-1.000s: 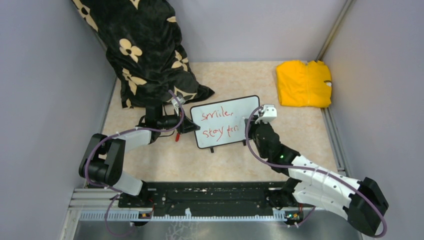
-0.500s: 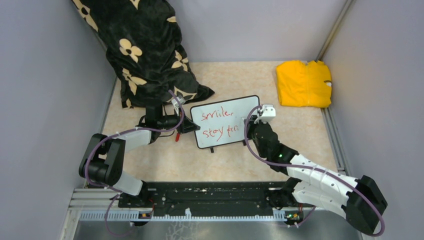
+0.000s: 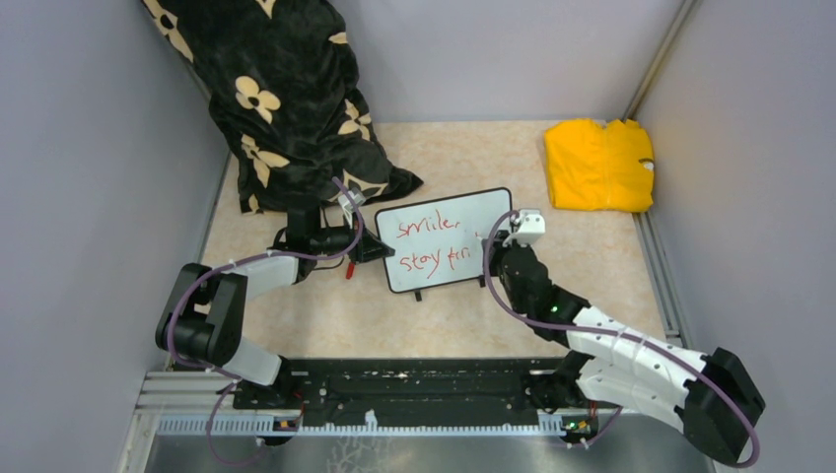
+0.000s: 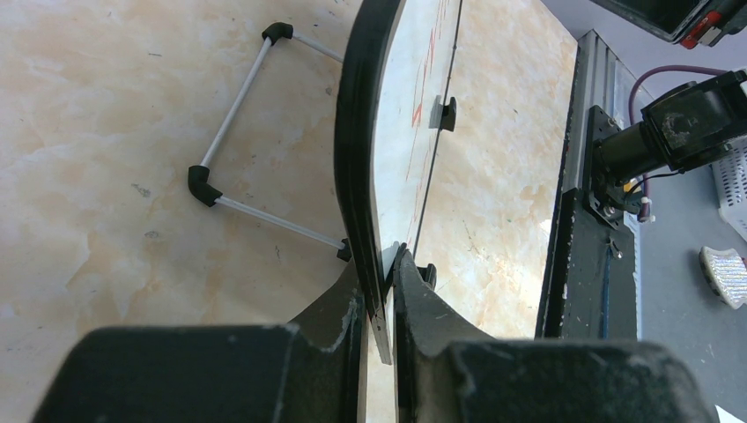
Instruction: Write a sentence on the whiteboard
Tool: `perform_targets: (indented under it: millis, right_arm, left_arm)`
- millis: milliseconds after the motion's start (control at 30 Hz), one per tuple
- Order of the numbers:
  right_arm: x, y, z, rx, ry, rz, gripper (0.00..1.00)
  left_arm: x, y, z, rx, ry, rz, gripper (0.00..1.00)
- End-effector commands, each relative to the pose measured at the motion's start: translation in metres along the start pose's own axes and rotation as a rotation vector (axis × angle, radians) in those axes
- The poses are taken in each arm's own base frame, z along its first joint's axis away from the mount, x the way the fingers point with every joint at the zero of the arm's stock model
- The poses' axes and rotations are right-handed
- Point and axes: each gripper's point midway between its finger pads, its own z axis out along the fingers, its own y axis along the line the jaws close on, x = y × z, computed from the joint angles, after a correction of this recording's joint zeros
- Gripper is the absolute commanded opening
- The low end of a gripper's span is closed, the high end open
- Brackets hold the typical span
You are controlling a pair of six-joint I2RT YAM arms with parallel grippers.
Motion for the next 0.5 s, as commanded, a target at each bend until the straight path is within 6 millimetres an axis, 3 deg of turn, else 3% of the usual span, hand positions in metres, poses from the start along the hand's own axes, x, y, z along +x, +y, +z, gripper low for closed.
perform_targets:
  millis: [0,467]
  right_arm:
    - [0.005,-0.006,-0.003,0.007,0.007,0.023,0.00]
    - [0.028,-0.012,-0.008,-0.007,0.061,0.028,0.00]
  left_arm:
    - [0.044,0.031,0.002,-0.146,0.110,-0.019,0.00]
    - [0.043,0.031,0.002,-0.145,0.110,-0.021,0.00]
